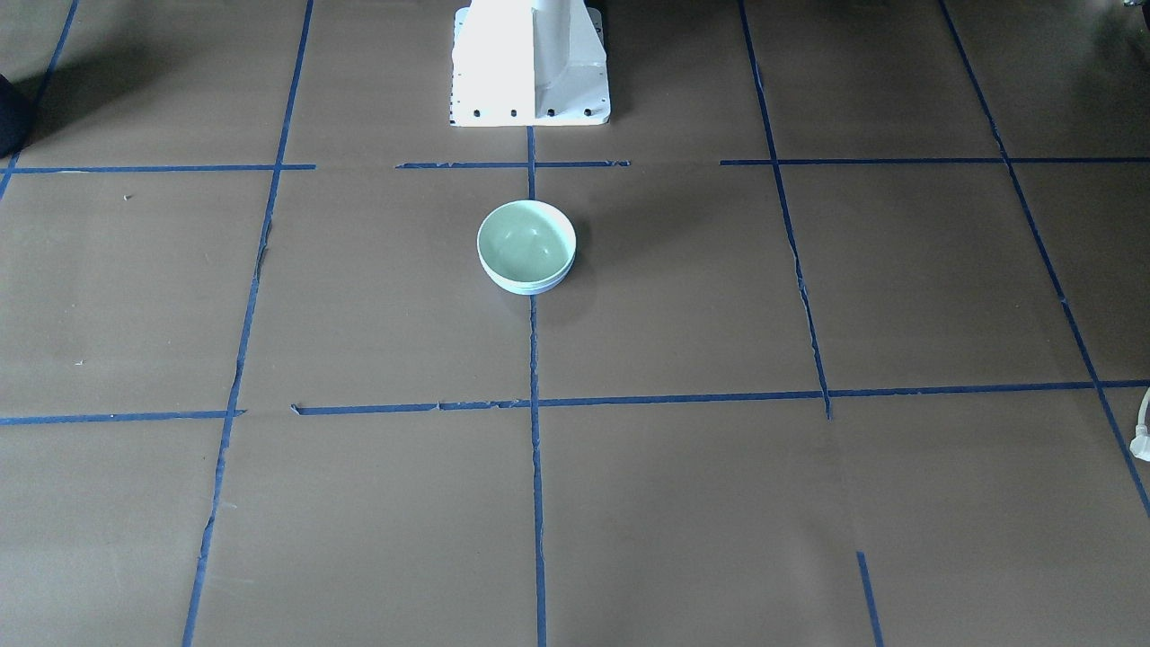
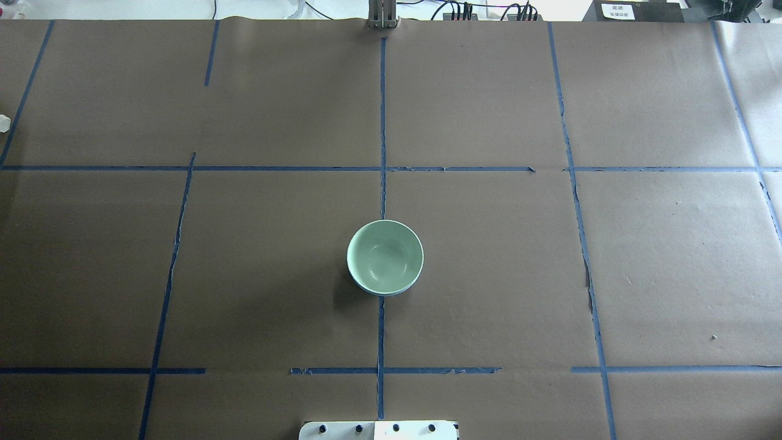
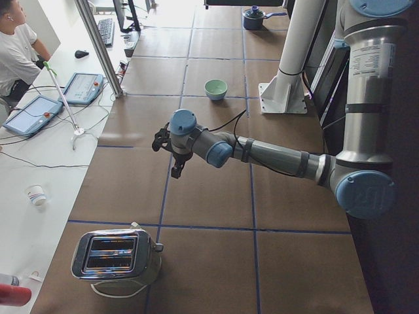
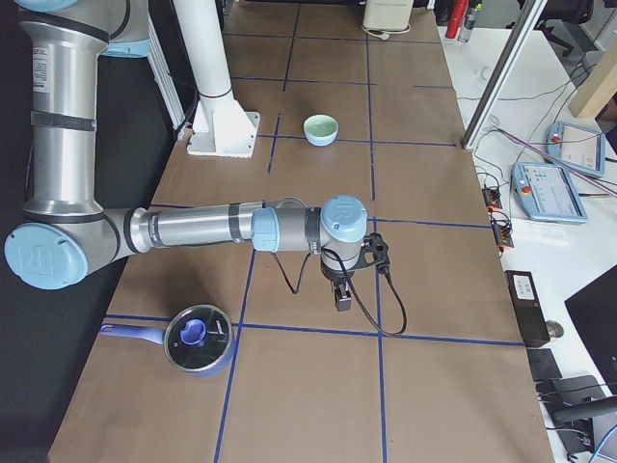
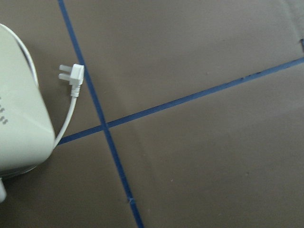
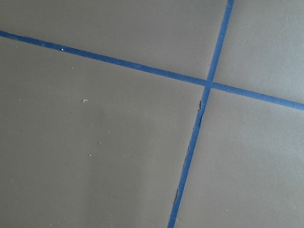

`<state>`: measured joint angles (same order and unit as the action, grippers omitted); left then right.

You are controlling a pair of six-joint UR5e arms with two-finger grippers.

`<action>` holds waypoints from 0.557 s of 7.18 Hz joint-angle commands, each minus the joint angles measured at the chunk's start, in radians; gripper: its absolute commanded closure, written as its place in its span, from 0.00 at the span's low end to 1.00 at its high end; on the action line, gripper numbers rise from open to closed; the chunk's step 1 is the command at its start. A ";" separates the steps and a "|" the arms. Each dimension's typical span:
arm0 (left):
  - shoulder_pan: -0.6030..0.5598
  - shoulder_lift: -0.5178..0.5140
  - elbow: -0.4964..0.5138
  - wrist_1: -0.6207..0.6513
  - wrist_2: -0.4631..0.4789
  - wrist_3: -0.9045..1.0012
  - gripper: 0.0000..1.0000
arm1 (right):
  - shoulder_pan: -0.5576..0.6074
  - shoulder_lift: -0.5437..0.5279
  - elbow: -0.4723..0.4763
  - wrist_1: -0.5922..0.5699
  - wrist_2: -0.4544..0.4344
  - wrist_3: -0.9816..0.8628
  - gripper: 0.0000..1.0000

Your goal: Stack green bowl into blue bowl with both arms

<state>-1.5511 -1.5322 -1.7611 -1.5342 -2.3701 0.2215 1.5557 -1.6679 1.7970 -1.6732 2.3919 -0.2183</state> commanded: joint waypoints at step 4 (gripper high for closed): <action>-0.014 0.029 -0.008 0.161 -0.083 -0.067 0.00 | 0.004 -0.007 0.005 -0.020 0.006 0.002 0.00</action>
<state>-1.5644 -1.5083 -1.7732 -1.3753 -2.4465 0.1780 1.5607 -1.6728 1.8003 -1.6908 2.3949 -0.2197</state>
